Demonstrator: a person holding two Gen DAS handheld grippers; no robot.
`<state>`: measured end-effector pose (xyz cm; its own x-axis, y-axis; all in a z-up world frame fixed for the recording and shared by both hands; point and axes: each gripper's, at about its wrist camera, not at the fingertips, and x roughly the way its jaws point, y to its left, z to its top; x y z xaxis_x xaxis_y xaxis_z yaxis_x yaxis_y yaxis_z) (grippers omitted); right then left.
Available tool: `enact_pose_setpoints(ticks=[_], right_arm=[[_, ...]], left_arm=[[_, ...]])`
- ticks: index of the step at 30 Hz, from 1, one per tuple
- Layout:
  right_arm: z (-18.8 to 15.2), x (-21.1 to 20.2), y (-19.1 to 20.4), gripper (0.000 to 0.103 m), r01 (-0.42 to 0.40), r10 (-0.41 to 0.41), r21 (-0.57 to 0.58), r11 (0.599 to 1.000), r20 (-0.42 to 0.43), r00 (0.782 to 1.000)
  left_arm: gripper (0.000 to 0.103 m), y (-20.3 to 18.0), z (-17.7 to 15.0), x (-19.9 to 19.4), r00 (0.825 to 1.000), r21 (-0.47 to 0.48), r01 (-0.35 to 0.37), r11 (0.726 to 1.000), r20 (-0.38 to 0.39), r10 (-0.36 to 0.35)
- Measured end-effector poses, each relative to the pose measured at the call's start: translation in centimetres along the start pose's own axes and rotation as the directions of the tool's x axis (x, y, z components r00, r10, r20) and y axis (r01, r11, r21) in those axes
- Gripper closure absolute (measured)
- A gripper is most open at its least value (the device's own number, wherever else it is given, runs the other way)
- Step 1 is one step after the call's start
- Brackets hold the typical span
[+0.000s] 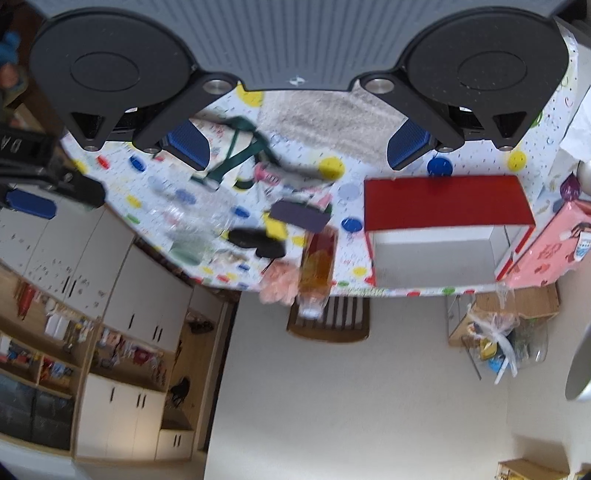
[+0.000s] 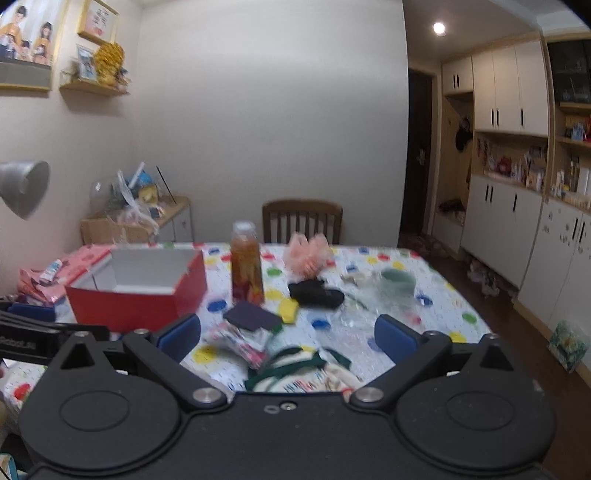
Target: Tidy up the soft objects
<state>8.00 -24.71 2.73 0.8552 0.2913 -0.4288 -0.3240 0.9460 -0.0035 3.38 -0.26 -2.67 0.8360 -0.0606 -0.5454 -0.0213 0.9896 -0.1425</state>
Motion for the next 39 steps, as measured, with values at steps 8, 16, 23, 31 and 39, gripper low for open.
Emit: enact_pose_setpoints(ticks=[8,16,23,31,39], right_arm=[[-3.0,5.4,-3.0,0.003,-0.021,0.015,-0.044,0.999,-0.141,0.990],[-5.1,11.7,-4.3,0.012,-0.124,0.085,-0.121,0.985,-0.289,0.954],[-6.4,15.2,-4.1,0.016,-0.229,0.141,-0.194,0.954,-0.383,0.913],[-8.2,17.6,-4.1,0.022,-0.281,0.147,-0.233,0.931,-0.465,0.873],[-9.3,18.5,-3.9,0.034,-0.286,0.135,-0.250,0.925,-0.487,0.863]], left_arm=[[0.000,0.7,-2.2,5.4,0.987,-0.006,-0.074,0.997,-0.146,0.072],[0.000,1.6,-4.2,11.3,0.946,-0.029,-0.133,0.991,-0.303,0.118],[0.000,1.1,-5.7,16.0,0.908,-0.015,-0.130,0.991,-0.403,0.113],[0.001,-1.8,-7.9,18.8,0.875,0.090,-0.115,0.989,-0.462,0.144],[0.015,-1.4,-8.4,19.7,0.871,0.075,-0.142,0.987,-0.464,0.161]])
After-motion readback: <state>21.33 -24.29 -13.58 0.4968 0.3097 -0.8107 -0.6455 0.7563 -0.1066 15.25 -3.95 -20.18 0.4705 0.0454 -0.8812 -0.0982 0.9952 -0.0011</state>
